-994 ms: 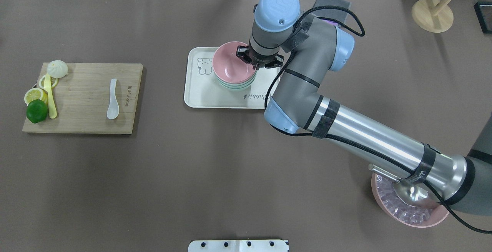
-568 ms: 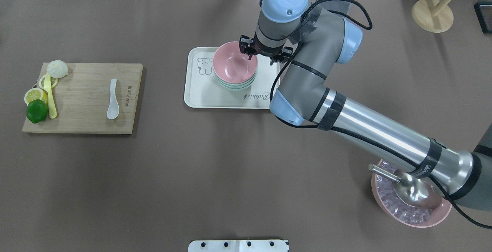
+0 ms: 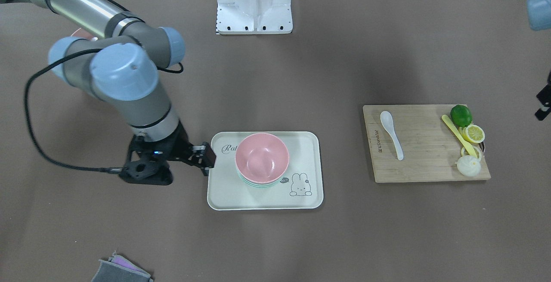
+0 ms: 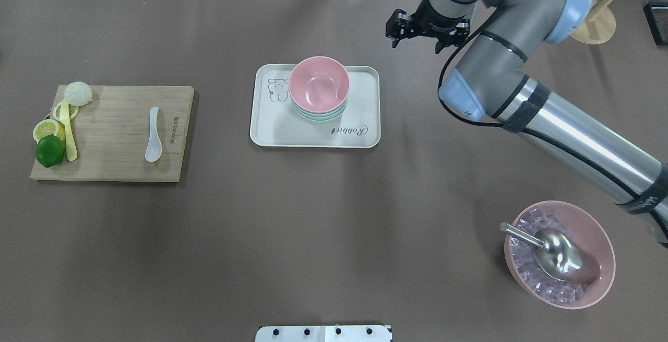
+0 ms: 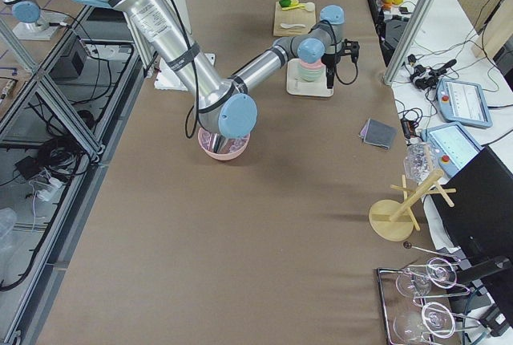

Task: Stack pink bowl on green and place spoon

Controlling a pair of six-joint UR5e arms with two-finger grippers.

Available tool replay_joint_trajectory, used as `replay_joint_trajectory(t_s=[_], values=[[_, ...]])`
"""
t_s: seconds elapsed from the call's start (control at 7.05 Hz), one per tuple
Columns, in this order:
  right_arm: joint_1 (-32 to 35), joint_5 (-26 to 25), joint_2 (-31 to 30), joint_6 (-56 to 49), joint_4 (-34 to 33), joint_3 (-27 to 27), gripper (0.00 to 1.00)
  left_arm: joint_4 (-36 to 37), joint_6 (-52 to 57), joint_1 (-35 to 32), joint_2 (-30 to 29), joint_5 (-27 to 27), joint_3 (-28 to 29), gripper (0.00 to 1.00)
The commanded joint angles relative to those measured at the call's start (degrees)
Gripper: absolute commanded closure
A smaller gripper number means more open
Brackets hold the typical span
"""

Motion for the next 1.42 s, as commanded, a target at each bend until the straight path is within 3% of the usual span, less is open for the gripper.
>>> replay_joint_trajectory(t_s=[0.0,0.28,0.57,0.85,1.14,1.28], values=[[8.36,6.19,-8.81,-15.92,0.54,2.38,0.00,-2.49,-16.83,10.90,-3.57,7.37,-0.05,0.02],[15.74,10.93,-16.28,-25.96,0.54,4.32,0.00,-2.40,-26.96,20.57,-6.21,17.31,0.30,0.02],[20.41,10.60,-22.97,-33.26,0.55,5.99,0.00,-2.57,-30.96,26.84,-9.21,24.61,4.06,0.02],[22.09,9.63,-30.27,-34.52,0.72,9.93,0.00,-2.66,-31.06,28.17,-10.01,25.69,5.67,0.06],[22.36,8.84,-31.70,-34.70,0.72,11.27,0.00,-3.10,-31.15,29.40,-10.01,26.13,5.84,0.38],[22.28,7.44,-31.70,-34.70,0.72,11.27,0.00,-3.10,-31.24,30.02,-10.01,26.14,5.76,0.45]])
